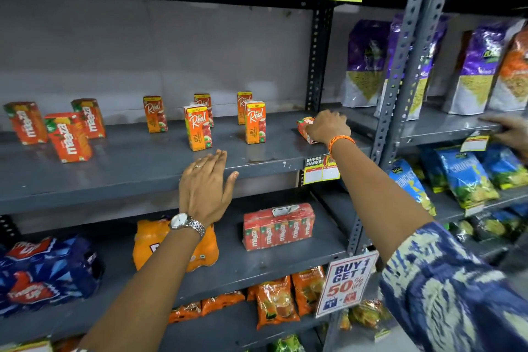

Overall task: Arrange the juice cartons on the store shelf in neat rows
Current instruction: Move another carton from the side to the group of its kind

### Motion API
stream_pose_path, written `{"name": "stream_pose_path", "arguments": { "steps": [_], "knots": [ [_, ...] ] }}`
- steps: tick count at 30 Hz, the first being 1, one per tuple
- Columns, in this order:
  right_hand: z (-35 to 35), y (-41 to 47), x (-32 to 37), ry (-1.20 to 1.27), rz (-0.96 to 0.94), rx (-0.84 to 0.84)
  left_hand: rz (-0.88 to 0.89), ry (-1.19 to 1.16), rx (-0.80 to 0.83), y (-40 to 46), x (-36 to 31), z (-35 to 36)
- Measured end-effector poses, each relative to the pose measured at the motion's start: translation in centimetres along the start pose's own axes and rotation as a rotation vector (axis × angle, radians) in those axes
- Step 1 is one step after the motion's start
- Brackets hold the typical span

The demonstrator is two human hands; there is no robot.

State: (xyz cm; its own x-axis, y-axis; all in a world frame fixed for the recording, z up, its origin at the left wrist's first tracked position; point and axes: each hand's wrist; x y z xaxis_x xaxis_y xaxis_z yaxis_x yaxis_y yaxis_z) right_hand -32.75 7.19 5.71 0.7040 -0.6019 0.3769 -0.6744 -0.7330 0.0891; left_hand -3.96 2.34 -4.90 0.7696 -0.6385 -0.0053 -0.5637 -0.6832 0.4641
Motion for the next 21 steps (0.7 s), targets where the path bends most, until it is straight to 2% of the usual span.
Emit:
{"name": "stream_pose_path", "arguments": {
  "steps": [8, 14, 21],
  "knots": [
    [0.1, -0.5, 0.3, 0.192, -0.061, -0.044, -0.008, -0.011, 0.018, -0.2, -0.1, -0.3],
    [-0.5, -1.4, 0.2, 0.323, -0.059, 0.081, -0.017, -0.018, 0.031, -0.4, -0.3, -0.6],
    [-1.7, -2.9, -0.4, 0.969, 0.04, 0.342, -0.016, -0.014, 0.048, -0.4, -0.3, -0.7]
  ]
}}
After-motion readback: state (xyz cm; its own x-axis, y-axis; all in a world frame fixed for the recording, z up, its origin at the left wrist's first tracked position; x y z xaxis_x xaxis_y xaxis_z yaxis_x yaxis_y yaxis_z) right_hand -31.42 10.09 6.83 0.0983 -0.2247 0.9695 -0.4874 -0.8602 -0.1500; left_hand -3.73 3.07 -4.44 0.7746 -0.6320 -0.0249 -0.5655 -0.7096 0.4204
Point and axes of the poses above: each hand's wrist, its own y-axis towards the middle knuckle, its own z-axis out of the palm, x = y × z, and after that the axes turned 12 degrees about x, right-handed
